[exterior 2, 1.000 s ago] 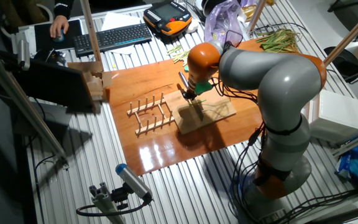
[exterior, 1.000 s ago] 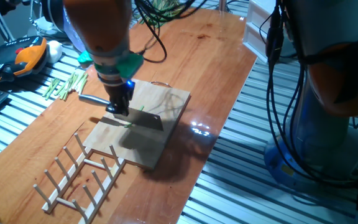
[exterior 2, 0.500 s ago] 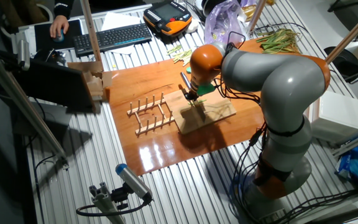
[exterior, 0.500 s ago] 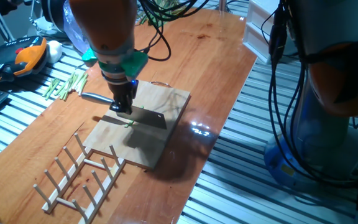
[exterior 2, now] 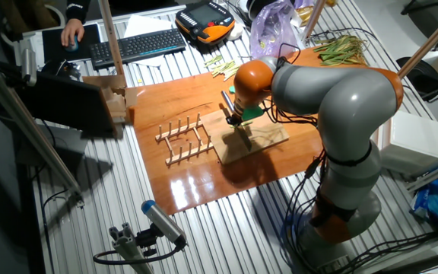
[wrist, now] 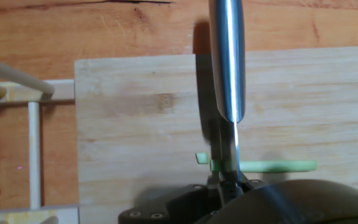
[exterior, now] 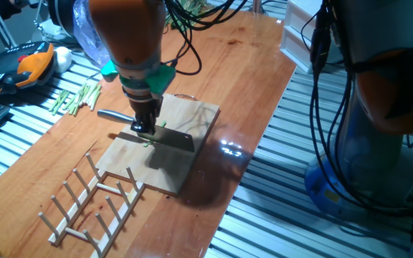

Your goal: Chop the green garlic

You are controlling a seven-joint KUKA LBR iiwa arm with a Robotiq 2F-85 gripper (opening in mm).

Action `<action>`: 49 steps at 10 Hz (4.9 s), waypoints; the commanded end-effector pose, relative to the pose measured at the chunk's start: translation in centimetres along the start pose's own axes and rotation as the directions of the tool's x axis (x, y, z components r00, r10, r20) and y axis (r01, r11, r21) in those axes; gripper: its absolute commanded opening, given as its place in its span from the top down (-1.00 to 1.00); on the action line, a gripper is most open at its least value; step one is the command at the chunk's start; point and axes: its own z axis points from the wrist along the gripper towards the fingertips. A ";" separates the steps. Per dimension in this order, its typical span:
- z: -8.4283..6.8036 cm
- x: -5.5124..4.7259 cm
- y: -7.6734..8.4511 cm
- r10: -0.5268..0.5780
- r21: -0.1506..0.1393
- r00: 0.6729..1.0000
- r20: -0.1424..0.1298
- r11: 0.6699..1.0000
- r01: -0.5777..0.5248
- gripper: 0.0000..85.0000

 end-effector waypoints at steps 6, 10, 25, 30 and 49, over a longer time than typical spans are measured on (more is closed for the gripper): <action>-2.0 -1.9 -0.1 -0.014 0.011 1.000 -0.027 1.000 0.014 1.00; -1.4 -1.1 -0.7 -0.024 0.002 1.000 -0.019 1.000 0.024 1.00; -1.6 -2.2 -1.1 -0.035 0.002 0.999 -0.022 0.999 0.035 1.00; -0.2 -1.5 -1.0 -0.035 -0.010 0.999 -0.002 0.999 0.035 1.00; 0.7 -3.9 -0.4 -0.039 -0.008 0.999 0.017 0.999 0.039 1.00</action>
